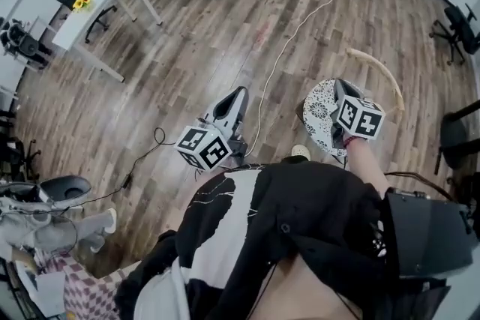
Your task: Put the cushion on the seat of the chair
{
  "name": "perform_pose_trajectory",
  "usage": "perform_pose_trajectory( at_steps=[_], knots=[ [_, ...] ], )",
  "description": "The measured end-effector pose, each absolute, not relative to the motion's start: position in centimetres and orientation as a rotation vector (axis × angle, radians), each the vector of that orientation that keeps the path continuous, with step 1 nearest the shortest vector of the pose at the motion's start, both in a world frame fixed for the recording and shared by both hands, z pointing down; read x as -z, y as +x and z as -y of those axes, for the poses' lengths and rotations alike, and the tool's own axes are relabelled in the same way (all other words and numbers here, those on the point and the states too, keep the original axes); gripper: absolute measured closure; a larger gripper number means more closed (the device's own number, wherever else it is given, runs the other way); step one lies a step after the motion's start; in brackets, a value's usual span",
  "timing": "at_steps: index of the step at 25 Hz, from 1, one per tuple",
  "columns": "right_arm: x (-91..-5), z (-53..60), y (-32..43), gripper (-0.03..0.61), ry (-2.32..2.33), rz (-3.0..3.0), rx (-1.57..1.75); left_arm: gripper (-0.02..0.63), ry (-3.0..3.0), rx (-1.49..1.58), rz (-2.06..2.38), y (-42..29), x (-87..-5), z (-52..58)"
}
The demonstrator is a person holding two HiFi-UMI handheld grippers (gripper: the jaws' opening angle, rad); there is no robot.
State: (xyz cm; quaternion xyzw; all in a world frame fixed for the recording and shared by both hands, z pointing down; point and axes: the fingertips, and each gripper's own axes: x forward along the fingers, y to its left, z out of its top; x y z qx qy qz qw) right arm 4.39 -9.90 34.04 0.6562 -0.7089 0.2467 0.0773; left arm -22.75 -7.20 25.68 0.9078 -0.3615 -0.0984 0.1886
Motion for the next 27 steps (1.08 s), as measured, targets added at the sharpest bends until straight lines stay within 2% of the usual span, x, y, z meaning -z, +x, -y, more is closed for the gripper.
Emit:
perform_pose_trajectory(
  at_steps=[12,27],
  knots=[
    [-31.5,9.2,-4.4,0.563,1.768,2.227,-0.585,0.598,2.505,0.345,1.155,-30.3,-24.6,4.4],
    [-30.2,9.6,-6.9,0.563,1.734,2.234,-0.48,0.599,2.516,0.347,1.113,-31.0,-25.2,4.7]
  ],
)
